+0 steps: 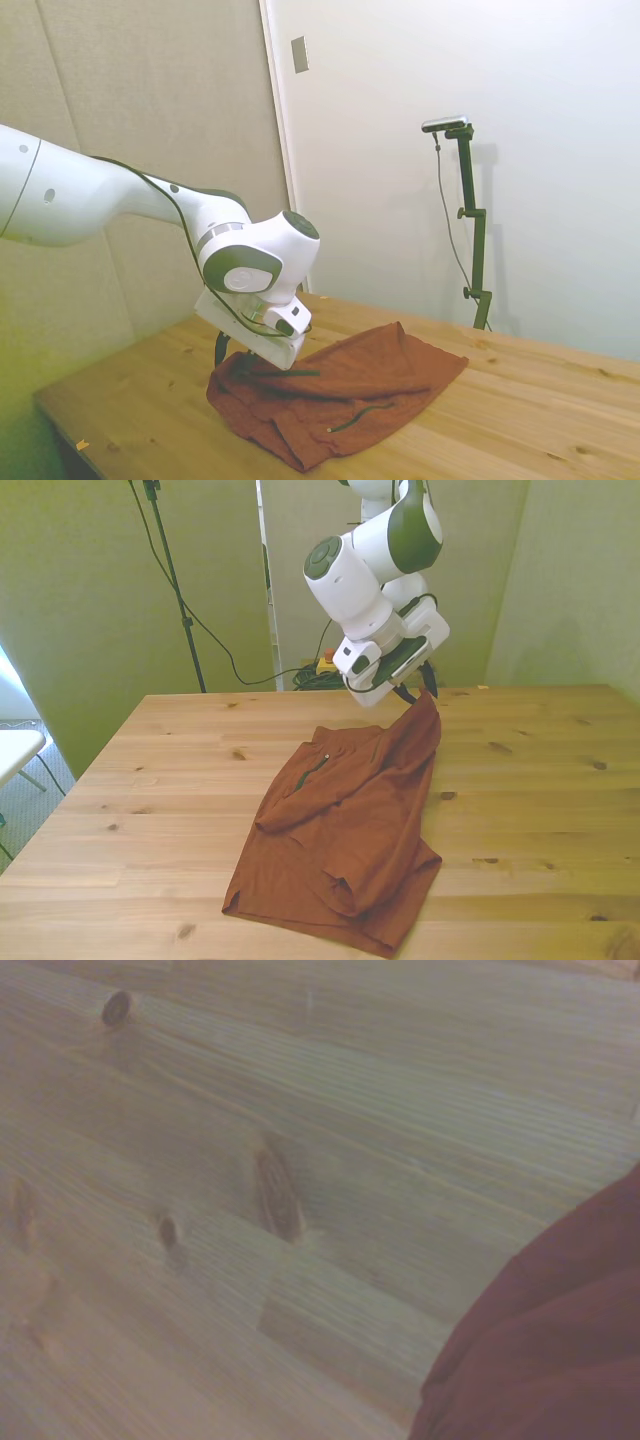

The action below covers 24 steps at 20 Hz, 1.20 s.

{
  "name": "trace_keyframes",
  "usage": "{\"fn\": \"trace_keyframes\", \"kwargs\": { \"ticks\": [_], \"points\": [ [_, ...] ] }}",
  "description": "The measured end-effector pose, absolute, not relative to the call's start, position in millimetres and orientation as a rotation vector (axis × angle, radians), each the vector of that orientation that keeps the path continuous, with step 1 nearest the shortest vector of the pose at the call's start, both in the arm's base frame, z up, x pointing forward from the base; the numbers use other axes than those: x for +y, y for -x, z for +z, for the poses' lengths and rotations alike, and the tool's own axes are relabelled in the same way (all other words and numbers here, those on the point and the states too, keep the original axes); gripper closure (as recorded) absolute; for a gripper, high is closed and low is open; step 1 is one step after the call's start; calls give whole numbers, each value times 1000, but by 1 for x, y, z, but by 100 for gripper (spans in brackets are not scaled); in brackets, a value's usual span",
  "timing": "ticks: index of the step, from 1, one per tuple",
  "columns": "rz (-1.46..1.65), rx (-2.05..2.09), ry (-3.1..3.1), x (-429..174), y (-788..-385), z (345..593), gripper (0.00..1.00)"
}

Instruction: Unfold the shorts

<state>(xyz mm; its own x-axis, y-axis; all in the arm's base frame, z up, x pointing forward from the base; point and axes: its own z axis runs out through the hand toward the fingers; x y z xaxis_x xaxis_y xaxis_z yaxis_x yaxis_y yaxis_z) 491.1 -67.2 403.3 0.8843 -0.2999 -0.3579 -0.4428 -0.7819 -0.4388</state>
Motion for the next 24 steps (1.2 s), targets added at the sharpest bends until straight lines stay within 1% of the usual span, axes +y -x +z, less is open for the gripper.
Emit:
{"fn": "trace_keyframes", "kwargs": {
  "ticks": [5,7,11,14,17,19,22,23,24],
  "points": [
    [324,497,2545,-53,-501,411,0],
    [317,485,2526,-40,-509,403,0],
    [335,416,2464,-21,-522,376,0],
    [282,438,2490,-14,-528,375,0],
    [168,582,2556,-21,-533,395,0],
    [92,691,2585,-40,-533,420,0],
    [-27,875,2581,-82,-535,466,0],
    [-68,943,2569,-100,-540,476,0],
    [-108,1011,2554,-119,-548,480,0]
  ]
}}
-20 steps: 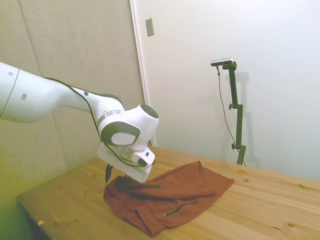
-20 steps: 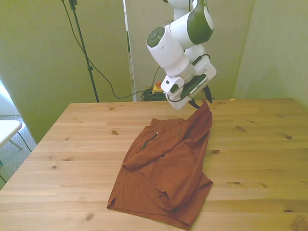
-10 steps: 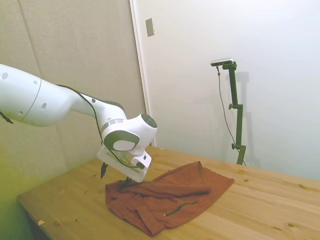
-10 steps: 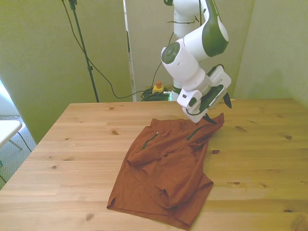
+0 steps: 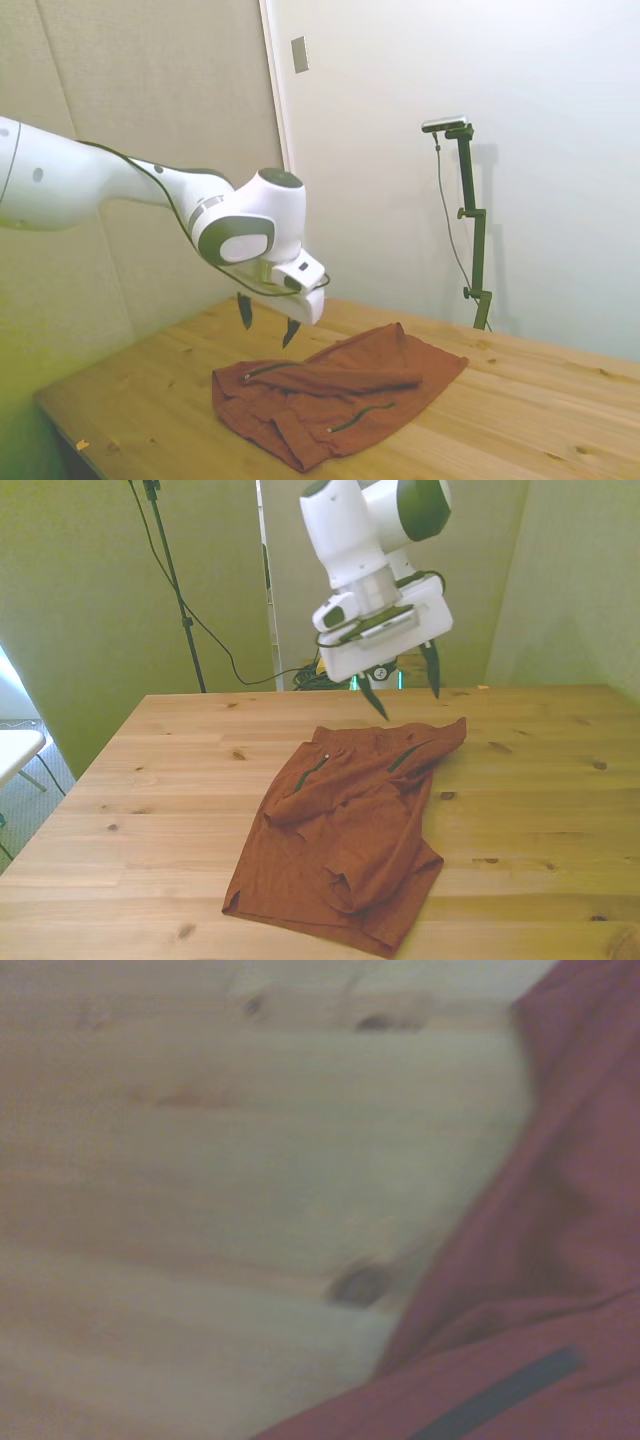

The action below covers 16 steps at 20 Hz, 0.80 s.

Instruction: Unfold the shorts

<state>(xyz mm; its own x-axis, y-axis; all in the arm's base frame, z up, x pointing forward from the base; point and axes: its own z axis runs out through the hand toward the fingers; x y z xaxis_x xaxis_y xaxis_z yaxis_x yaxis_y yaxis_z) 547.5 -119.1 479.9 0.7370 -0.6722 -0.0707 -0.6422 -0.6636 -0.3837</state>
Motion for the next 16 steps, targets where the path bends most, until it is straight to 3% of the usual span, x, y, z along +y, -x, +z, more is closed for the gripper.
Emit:
{"fn": "trace_keyframes", "kwargs": {
  "ticks": [6,16],
  "points": [
    [-284,1421,2473,-228,-608,435,0],
    [-286,2072,2293,-252,-633,391,0]
  ]
}}
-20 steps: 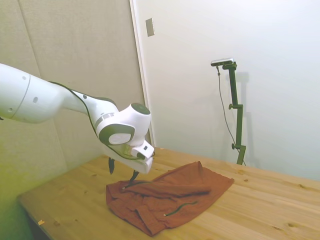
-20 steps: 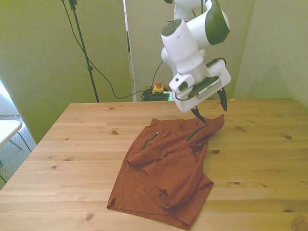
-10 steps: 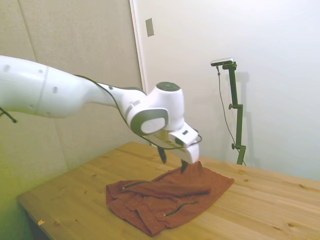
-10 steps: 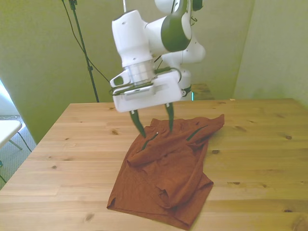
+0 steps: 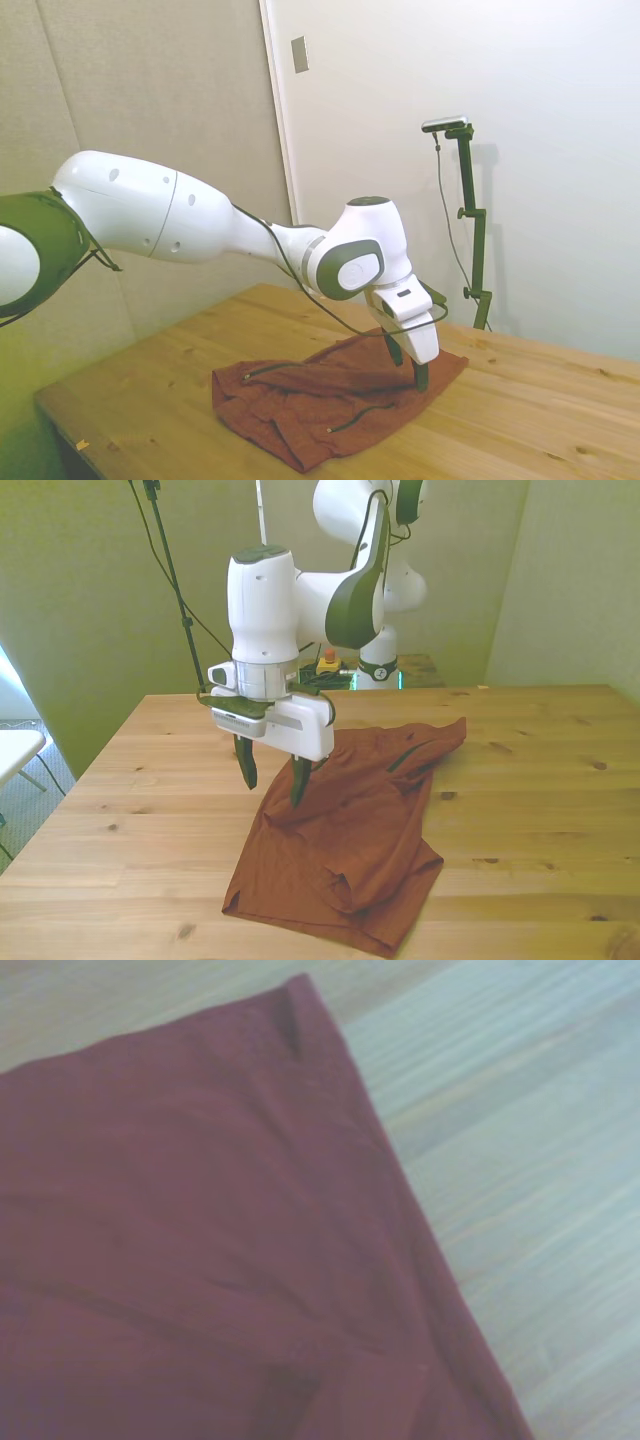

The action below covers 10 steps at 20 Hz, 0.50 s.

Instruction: Unfold the shorts

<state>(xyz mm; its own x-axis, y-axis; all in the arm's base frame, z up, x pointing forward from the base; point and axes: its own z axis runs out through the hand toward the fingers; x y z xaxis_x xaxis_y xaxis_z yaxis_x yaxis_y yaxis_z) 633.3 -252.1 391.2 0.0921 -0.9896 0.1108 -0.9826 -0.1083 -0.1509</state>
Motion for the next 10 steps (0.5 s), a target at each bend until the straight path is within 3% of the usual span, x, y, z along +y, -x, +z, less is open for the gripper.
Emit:
{"fn": "trace_keyframes", "kwargs": {
  "ticks": [2,3,10],
  "points": [
    [-279,2075,2282,-250,-641,384,0],
    [-284,2069,2274,-249,-645,382,100],
    [-252,2011,2289,-239,-652,368,100]
  ]
}}
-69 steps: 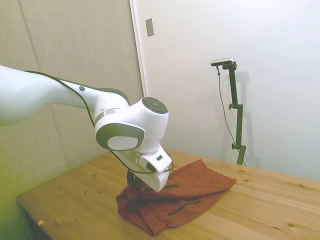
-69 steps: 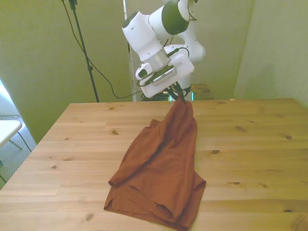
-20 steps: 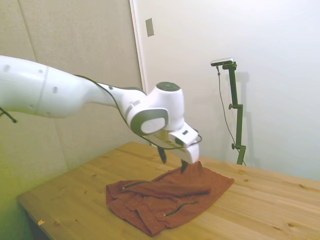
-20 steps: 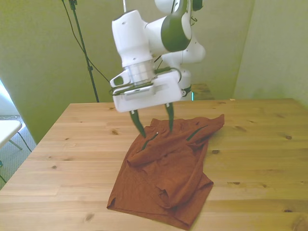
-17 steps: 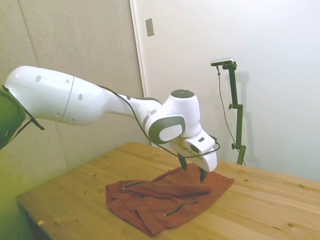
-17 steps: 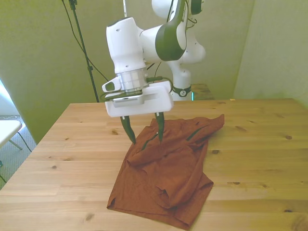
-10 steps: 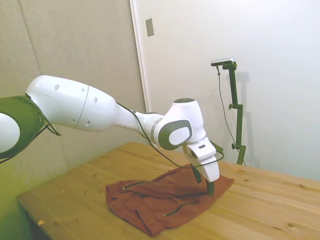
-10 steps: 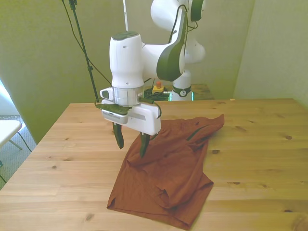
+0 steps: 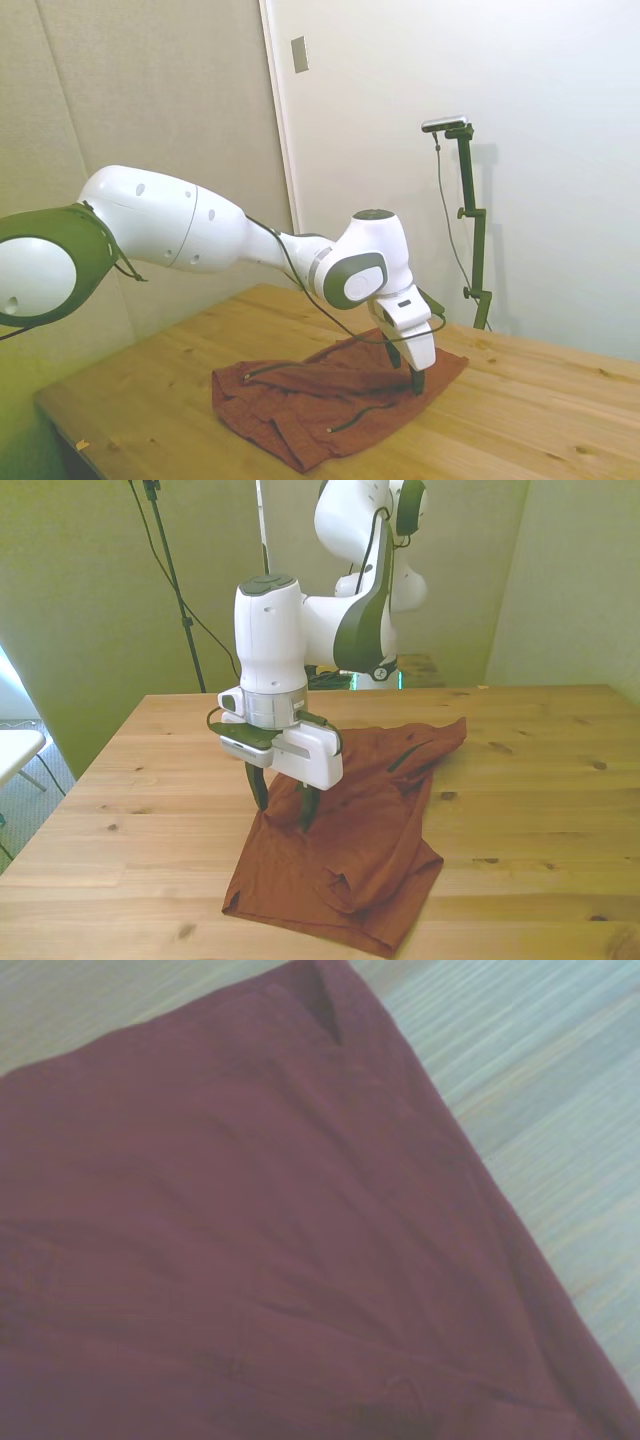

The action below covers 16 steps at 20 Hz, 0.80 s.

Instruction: Unfold the shorts

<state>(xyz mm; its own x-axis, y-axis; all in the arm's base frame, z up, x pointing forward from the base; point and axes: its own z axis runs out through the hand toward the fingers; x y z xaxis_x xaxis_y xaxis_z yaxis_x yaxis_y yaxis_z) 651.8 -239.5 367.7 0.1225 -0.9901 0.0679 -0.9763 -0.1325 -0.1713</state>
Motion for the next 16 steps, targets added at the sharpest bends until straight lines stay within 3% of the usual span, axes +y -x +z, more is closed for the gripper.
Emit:
{"fn": "trace_keyframes", "kwargs": {
  "ticks": [16],
  "points": [
    [-239,1973,2326,-240,-649,361,100]
  ]
}}
